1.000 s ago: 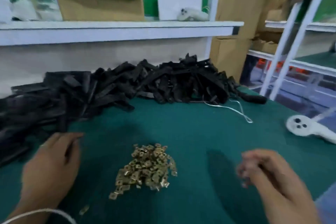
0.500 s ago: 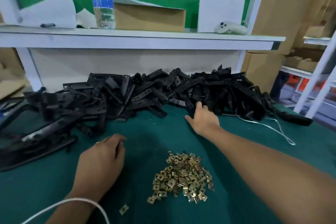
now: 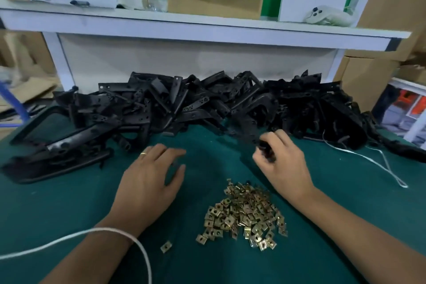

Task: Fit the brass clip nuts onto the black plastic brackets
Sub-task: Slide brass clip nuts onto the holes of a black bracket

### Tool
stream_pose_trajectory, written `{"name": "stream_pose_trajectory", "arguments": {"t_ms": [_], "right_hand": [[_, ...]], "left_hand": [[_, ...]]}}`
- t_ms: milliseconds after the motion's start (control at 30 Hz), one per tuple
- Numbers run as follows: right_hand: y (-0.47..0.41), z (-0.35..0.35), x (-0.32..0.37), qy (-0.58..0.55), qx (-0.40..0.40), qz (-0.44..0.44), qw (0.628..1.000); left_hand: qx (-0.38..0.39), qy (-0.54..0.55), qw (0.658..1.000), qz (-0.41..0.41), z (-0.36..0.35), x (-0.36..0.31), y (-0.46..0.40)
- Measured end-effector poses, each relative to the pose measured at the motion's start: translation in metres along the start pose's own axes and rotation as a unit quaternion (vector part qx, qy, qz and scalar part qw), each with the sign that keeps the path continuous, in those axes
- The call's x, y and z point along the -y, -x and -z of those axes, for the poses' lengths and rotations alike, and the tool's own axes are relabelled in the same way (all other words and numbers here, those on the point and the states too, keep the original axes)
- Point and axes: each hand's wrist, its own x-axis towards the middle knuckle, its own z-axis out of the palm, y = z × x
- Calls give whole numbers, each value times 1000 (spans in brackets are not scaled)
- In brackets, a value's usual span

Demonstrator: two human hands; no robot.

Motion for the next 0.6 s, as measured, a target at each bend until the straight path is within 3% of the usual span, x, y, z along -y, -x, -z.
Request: {"name": "stream_pose_trajectory", "arguments": {"t_ms": [67,233,400,500,600], "right_hand": [[10,11,7,-75,6,31,997],[6,22,32,-231,129,63,962],[6,18,49,-332,176,9,927],[8,15,41,-280,211,-63,934],[10,11,29,-148,297,-42,942]], "left_hand": [[15,10,999,-49,-3,-7,-1],[19,-23,987,-155,-6,-21,-5],[63,10,980,-191,-8,-21,0],[56,58,990,-114,-9,-22,1],[74,40,994,-74,-13,-15,-3]]}}
